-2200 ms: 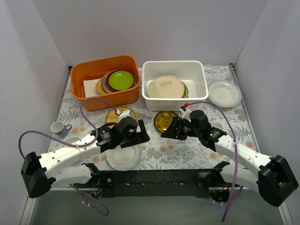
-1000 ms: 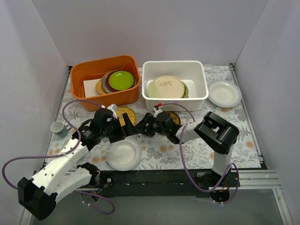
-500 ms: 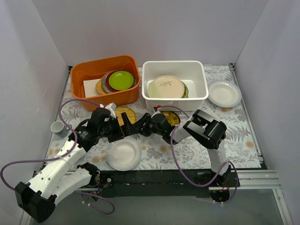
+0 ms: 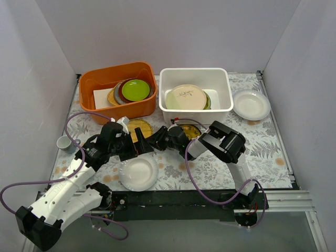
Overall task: Place the plates into the plastic bin on the countertop
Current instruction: Pick up the plate at the center of the board.
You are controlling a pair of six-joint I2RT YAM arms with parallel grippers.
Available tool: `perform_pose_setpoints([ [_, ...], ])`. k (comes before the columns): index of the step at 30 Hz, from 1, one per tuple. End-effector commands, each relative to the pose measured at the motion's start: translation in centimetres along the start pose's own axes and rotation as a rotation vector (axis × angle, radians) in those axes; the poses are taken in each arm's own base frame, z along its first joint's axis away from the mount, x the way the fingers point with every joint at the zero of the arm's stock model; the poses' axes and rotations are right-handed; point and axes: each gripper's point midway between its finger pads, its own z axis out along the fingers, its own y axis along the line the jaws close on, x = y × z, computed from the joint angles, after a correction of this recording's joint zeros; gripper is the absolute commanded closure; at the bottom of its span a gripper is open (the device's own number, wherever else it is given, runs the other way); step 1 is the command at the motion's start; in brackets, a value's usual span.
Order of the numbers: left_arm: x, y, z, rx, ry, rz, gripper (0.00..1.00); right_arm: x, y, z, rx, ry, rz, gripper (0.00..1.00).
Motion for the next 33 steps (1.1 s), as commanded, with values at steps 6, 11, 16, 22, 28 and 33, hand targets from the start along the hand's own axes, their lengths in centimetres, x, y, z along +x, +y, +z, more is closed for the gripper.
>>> perform_pose_setpoints([
  [6, -0.4, -0.5, -0.4, 0.022, -0.018, 0.010, 0.02, -1.2, 0.0, 1.0, -0.001, 0.008, -0.003, 0.72],
  [11, -0.1, -0.1, -0.3, 0.014, -0.011, 0.007, 0.02, -1.4, 0.4, 0.7, -0.032, 0.008, 0.001, 0.82],
  [16, 0.0, -0.1, -0.4, 0.015, -0.012, 0.001, 0.02, -1.3, 1.9, 0.6, -0.107, 0.047, 0.027, 0.90],
  [22, 0.1, -0.2, -0.4, 0.020, -0.011, 0.000, 0.02, -1.8, 4.4, -0.3, -0.170, 0.039, 0.007, 0.94],
  [28, 0.2, -0.2, -0.6, 0.024, -0.009, -0.006, 0.02, -2.6, 5.9, -2.2, -0.192, 0.006, -0.028, 0.96],
  [33, 0.1, -0.9, -1.0, 0.060, -0.020, -0.016, 0.02, -3.7, 8.2, -3.3, -0.224, -0.028, -0.081, 0.97],
])
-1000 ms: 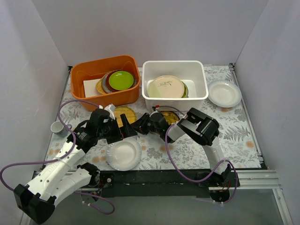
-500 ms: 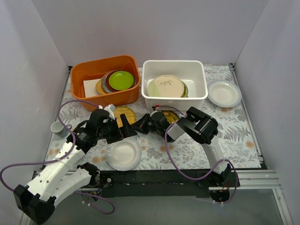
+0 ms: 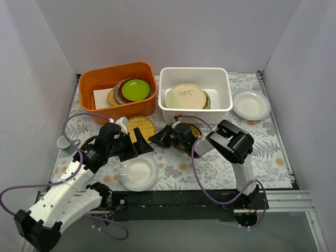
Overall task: Place the plates into the plastic bin on the countertop
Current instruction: Pick up the plate at the center of the board.
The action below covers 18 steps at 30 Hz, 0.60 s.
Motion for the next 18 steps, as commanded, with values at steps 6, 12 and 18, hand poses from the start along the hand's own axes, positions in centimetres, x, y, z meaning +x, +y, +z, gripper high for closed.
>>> perform_pose_setpoints([
  [6, 0.2, -0.8, -0.7, 0.045, 0.000, -0.011, 0.02, -2.4, 9.3, -1.6, -0.207, -0.063, -0.131, 0.98],
  [12, -0.2, -1.3, -1.2, 0.054, -0.015, -0.011, 0.02, -1.5, 10.0, -3.1, -0.215, -0.024, -0.135, 0.99],
  [18, -1.1, -2.6, -2.0, 0.083, -0.039, -0.005, 0.02, -0.8, 10.2, -5.4, -0.165, -0.010, -0.210, 0.99],
])
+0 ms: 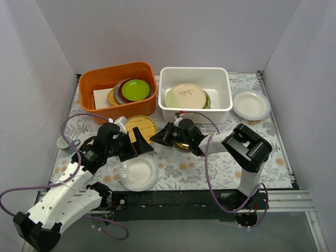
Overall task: Place the plates into the plastic bin on the countertop
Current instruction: Pick up the plate at the center of the board, then place the plate in the plastic bin.
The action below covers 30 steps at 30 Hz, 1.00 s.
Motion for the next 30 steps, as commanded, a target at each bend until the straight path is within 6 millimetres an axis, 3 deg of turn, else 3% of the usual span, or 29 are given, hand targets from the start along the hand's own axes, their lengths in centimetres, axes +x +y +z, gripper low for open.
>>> perform_pose_setpoints([
  [1, -1.1, -2.2, -1.4, 0.063, -0.034, 0.012, 0.02, -1.6, 5.4, -2.5, -0.119, -0.056, -0.153, 0.99],
  [2, -1.3, -2.4, -1.5, 0.070, -0.039, 0.012, 0.02, -1.8, 6.3, -3.2, -0.120, -0.070, -0.187, 0.99],
  [4, -1.5, -3.1, -1.7, 0.088, -0.040, 0.016, 0.02, -1.4, 4.8, -4.0, -0.034, -0.057, -0.207, 0.99],
  [6, -1.8, -3.6, -1.8, 0.107, -0.045, 0.019, 0.02, -2.2, 5.5, -5.5, -0.003, -0.106, -0.263, 0.99],
  [7, -1.9, -3.8, -1.8, 0.111, -0.045, 0.018, 0.02, -2.0, 4.3, -6.2, 0.054, -0.104, -0.267, 0.99],
  [8, -1.9, -3.9, -1.8, 0.115, -0.047, 0.020, 0.02, -2.7, 5.4, -7.2, 0.055, -0.148, -0.288, 0.99],
  [13, -1.8, -3.9, -1.4, 0.124, -0.039, 0.010, 0.02, -4.1, 6.1, -10.7, 0.152, -0.216, -0.423, 0.99],
  [20, -1.6, -3.6, -1.0, 0.125, -0.035, 0.004, 0.02, -9.2, 7.7, -16.3, 0.235, -0.376, -0.506, 0.99],
  [30, -1.2, -2.1, 0.3, 0.058, -0.005, 0.005, 0.02, -12.6, 9.6, -20.0, 0.234, -0.433, -0.533, 0.99],
])
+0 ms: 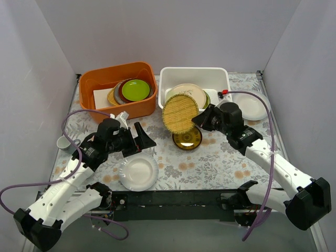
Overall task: Place the plates into the plastic bin on the countertop
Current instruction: Place the plate in the plastic bin.
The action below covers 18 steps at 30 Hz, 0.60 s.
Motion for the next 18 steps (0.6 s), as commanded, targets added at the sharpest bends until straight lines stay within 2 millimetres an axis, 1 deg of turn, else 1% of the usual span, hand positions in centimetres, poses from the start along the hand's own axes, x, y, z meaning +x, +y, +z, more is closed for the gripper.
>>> perform_pose_setpoints([
  [1, 0.4, 1.0, 0.5, -0.032, 0.019, 0.010, 0.02, -4.8, 2.8, -1.7, -0.087, -0.105, -0.040, 0.99],
  [3, 0.5, 1.3, 0.7, -0.040, 0.024, 0.009, 0.02, -5.2, 3.7, -2.0, -0.128, -0.103, -0.045, 0.99],
  [4, 0.6, 1.5, 0.9, -0.046, 0.028, 0.010, 0.02, -5.5, 3.8, -2.0, -0.134, -0.104, -0.039, 0.99],
  [5, 0.8, 1.9, 1.0, -0.055, 0.033, 0.007, 0.02, -5.9, 4.7, -2.2, -0.177, -0.103, -0.042, 0.99],
  [7, 0.9, 2.2, 1.2, -0.065, 0.037, 0.005, 0.02, -6.5, 5.0, -2.3, -0.199, -0.110, -0.025, 0.99],
  [8, 1.1, 2.5, 1.4, -0.068, 0.040, 0.006, 0.02, -6.9, 5.5, -2.5, -0.223, -0.115, -0.027, 0.99],
  [11, 1.2, 3.0, 1.5, -0.081, 0.041, 0.005, 0.02, -8.0, 5.5, -2.5, -0.225, -0.131, -0.018, 0.99],
  [12, 1.3, 3.0, 1.5, -0.083, 0.041, 0.003, 0.02, -8.3, 5.4, -2.4, -0.224, -0.134, -0.013, 0.99],
  [13, 1.3, 3.2, 1.6, -0.088, 0.042, 0.005, 0.02, -8.7, 4.7, -2.1, -0.211, -0.135, 0.001, 0.99],
  [14, 1.3, 3.4, 1.6, -0.098, 0.044, 0.007, 0.02, -8.7, 4.7, -2.0, -0.221, -0.118, 0.013, 0.99],
  [15, 1.3, 3.9, 1.8, -0.119, 0.043, 0.008, 0.02, -9.5, 5.0, -2.1, -0.240, -0.141, 0.009, 0.99],
  [16, 1.5, 4.3, 1.7, -0.142, 0.051, 0.007, 0.02, -9.9, 4.4, -1.9, -0.229, -0.145, 0.018, 0.99],
  [17, 1.6, 4.8, 1.9, -0.168, 0.063, 0.015, 0.02, -10.1, 4.3, -1.8, -0.233, -0.143, 0.026, 0.99],
  [18, 1.1, 5.0, 1.9, -0.188, 0.049, 0.024, 0.02, -10.4, 4.1, -1.8, -0.233, -0.149, 0.028, 0.99],
])
